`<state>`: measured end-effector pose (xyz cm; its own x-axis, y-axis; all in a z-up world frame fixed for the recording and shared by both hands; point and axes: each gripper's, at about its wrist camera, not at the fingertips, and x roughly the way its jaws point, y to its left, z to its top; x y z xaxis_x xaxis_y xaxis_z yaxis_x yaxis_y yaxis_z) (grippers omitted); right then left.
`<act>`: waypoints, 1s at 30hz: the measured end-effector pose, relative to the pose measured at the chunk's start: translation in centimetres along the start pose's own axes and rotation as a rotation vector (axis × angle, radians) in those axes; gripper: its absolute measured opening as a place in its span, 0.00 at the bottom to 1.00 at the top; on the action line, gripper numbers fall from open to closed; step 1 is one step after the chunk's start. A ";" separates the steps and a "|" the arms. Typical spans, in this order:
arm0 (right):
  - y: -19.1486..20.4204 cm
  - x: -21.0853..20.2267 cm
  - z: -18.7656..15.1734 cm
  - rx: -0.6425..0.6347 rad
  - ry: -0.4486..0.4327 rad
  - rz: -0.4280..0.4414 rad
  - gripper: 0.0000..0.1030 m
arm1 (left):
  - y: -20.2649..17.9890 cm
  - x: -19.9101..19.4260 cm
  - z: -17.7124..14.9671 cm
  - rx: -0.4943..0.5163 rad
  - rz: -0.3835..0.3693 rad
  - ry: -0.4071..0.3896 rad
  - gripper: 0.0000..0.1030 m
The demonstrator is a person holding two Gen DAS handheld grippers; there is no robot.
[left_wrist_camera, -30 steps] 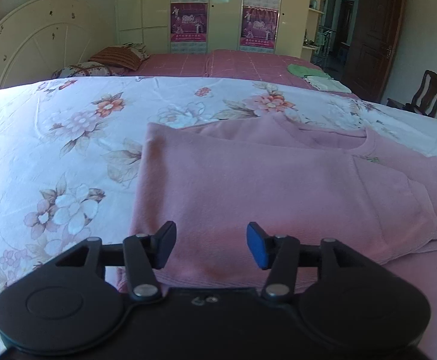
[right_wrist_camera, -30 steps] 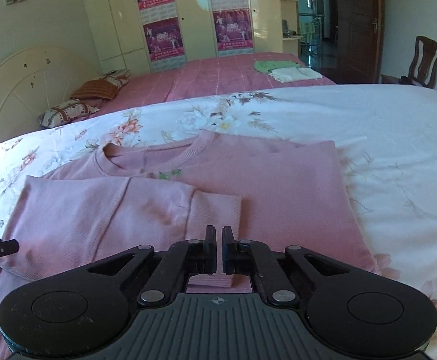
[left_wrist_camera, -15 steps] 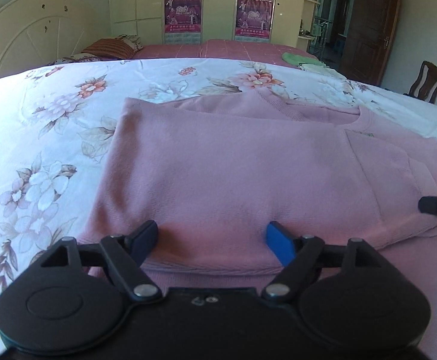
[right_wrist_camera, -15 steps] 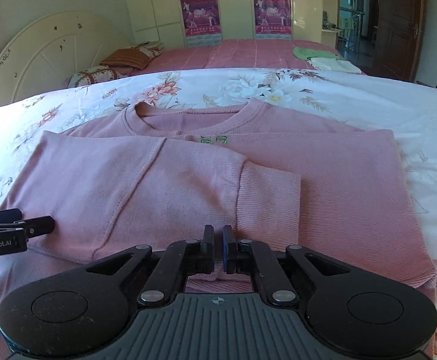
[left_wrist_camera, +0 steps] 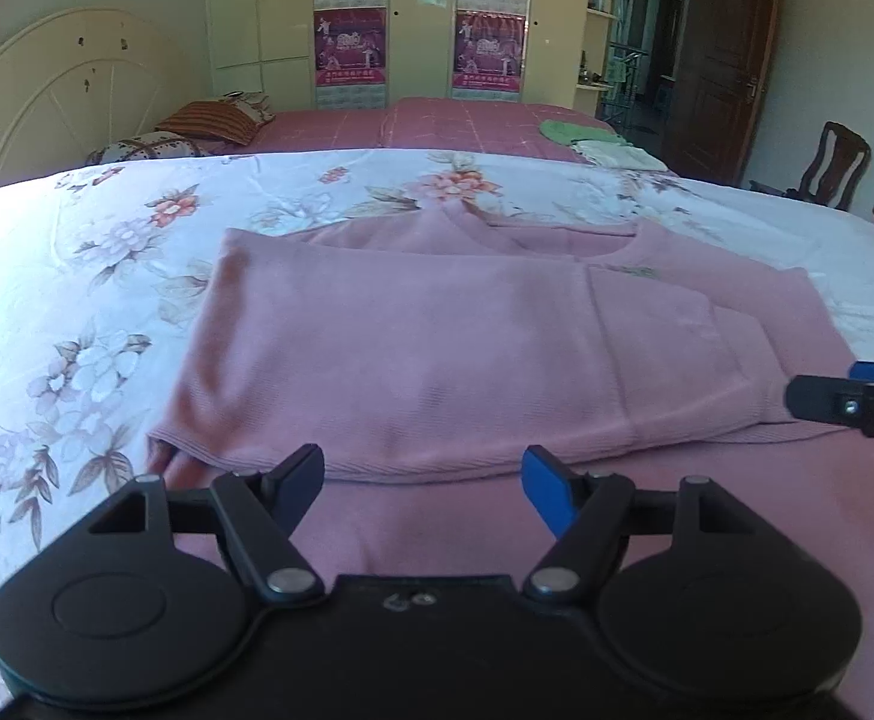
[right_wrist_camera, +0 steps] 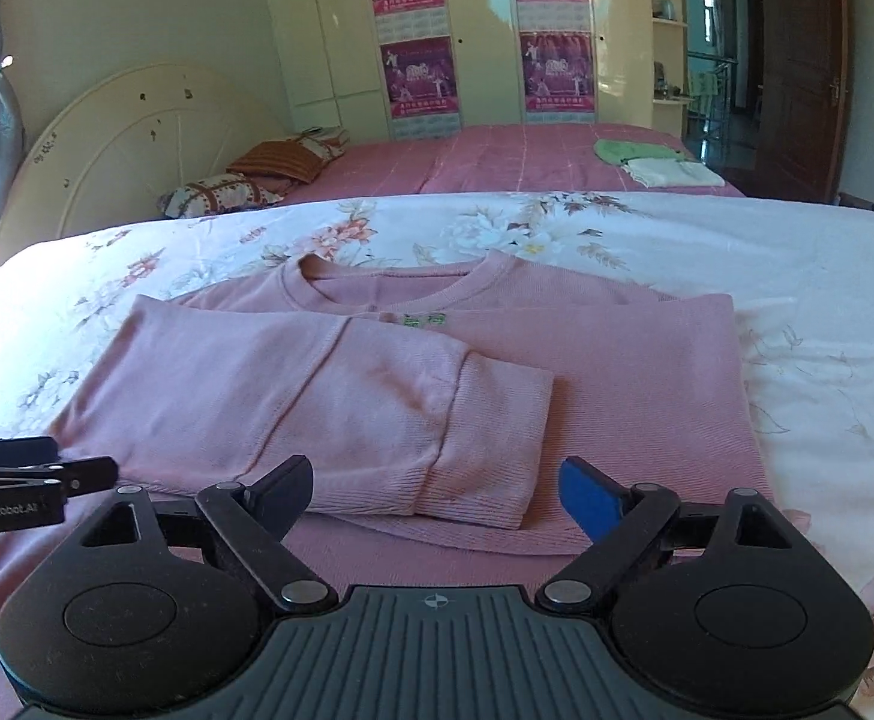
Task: Fold small clothes
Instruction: 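Move both open tools to the ribbed hem of the sweatshirt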
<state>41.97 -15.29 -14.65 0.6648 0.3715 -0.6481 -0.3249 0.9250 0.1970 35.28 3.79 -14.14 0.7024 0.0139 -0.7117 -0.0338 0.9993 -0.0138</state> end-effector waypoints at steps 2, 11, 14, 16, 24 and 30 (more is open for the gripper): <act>1.0 -0.2 -0.5 -0.018 0.008 0.018 0.86 | -1.6 -0.4 -0.6 0.017 -0.025 0.010 0.69; 2.9 -0.7 -4.9 -0.060 0.105 0.040 0.70 | -1.7 -0.4 -4.6 0.025 0.013 0.096 0.70; 2.6 -1.2 -6.7 -0.057 0.145 0.021 0.59 | 0.0 -1.3 -5.8 0.015 0.026 0.093 0.74; 1.9 -1.8 -8.0 -0.057 0.151 -0.029 0.59 | 1.3 -1.9 -6.4 0.014 0.031 0.093 0.75; -2.2 -5.9 -10.8 -0.015 0.135 -0.223 0.59 | 6.6 -4.9 -8.9 -0.038 0.068 0.093 0.73; 3.0 -8.9 -11.1 -0.028 0.099 -0.143 0.59 | 6.1 -9.3 -10.3 -0.056 -0.014 0.060 0.68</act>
<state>27.59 -16.69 -16.39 0.6364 0.2249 -0.7379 -0.2509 0.9649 0.0778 21.18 9.38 -14.86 0.6593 -0.0038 -0.7519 -0.0654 0.9959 -0.0624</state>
